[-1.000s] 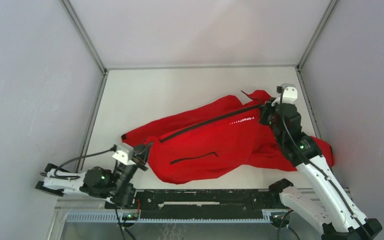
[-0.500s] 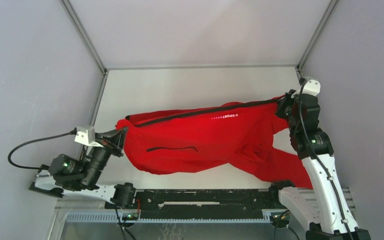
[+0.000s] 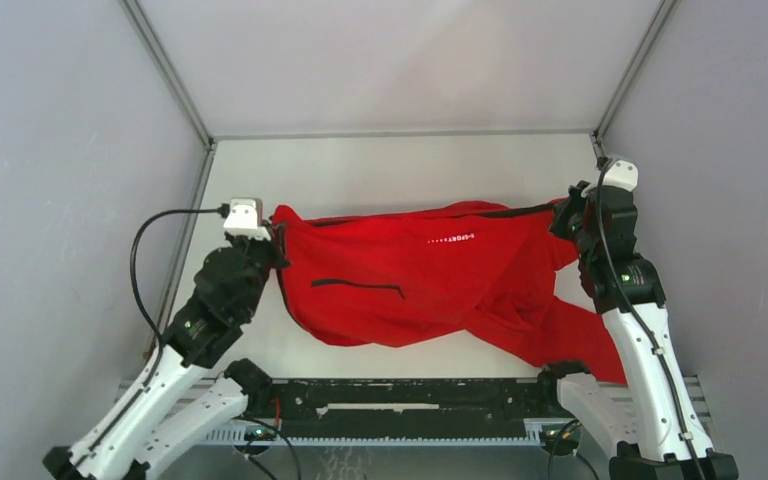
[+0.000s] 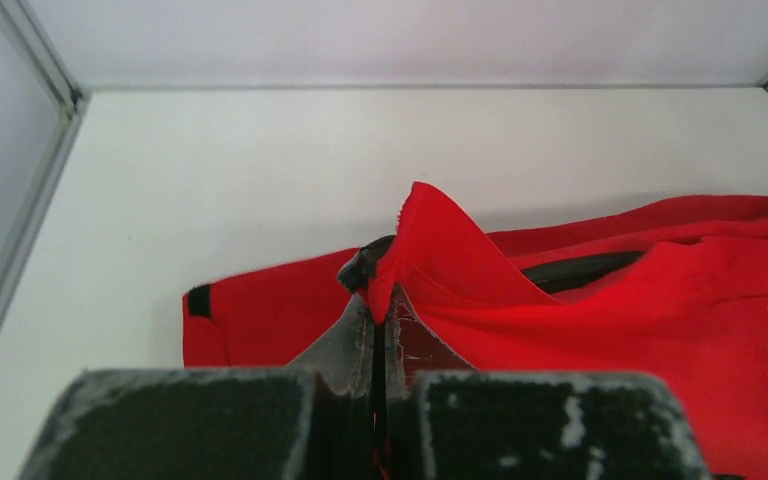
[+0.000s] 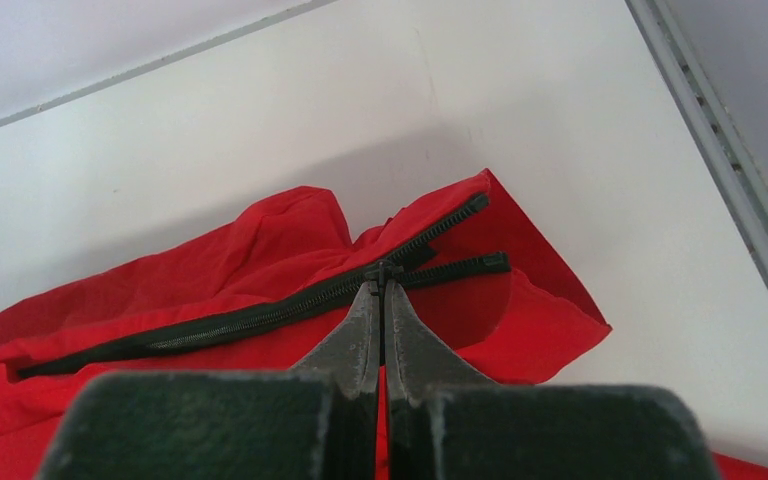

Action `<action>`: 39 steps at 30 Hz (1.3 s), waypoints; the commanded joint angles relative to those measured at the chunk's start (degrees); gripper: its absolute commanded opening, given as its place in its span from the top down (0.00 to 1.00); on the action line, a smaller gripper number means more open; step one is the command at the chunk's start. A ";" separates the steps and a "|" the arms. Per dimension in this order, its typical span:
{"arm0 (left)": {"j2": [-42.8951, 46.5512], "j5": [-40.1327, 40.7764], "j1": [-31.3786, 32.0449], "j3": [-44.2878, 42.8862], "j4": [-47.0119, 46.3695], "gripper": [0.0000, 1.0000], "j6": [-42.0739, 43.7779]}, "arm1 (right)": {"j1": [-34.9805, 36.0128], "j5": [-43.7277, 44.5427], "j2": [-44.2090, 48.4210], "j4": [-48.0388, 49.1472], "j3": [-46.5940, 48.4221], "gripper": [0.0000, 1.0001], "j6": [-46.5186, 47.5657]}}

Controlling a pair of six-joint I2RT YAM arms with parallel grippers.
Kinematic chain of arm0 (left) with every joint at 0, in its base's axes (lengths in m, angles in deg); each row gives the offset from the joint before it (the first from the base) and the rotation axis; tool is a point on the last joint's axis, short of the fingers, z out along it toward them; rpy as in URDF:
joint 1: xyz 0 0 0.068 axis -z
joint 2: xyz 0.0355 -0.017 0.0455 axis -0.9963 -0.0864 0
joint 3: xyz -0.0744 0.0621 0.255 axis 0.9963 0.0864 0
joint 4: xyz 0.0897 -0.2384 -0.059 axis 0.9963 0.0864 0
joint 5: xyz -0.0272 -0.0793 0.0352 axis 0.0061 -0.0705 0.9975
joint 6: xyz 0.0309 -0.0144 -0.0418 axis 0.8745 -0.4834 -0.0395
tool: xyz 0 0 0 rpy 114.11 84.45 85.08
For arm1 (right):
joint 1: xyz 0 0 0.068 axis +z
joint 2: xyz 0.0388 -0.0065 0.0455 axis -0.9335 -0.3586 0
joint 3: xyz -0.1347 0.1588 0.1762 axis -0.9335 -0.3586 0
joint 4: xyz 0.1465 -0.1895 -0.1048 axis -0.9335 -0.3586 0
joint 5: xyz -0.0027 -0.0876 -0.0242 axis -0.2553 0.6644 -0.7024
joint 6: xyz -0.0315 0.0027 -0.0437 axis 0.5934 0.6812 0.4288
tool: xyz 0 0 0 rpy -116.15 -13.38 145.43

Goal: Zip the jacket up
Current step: Zip the zipper on the jacket, then place the jacket at the center of the board.

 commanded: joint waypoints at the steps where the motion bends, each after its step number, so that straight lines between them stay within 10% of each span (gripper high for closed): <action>1: -0.68 -21.36 -17.78 -3.91 -1.86 1.00 -9.62 | -1.16 1.40 1.30 3.32 1.08 1.00 0.56; 5: -0.27 -29.50 -38.15 -5.79 3.24 1.00 -8.90 | -3.24 1.42 0.69 4.03 0.56 1.00 0.41; 10: 0.83 -19.35 -44.34 -3.91 2.87 1.00 -8.41 | -7.49 1.05 0.43 4.86 -0.44 1.00 -1.11; 14: -1.44 -27.29 -52.59 -1.90 0.19 1.00 -14.49 | -10.02 -0.29 0.96 5.96 -1.86 1.00 -2.11; 25: -10.47 -41.54 -53.20 -4.99 -6.04 1.00 -16.70 | -8.57 -6.67 -3.93 10.74 1.78 1.00 -4.49; 39: -20.35 -44.34 -51.54 -35.78 -13.46 1.00 -21.71 | 3.34 -15.82 -25.32 24.18 47.61 1.00 2.04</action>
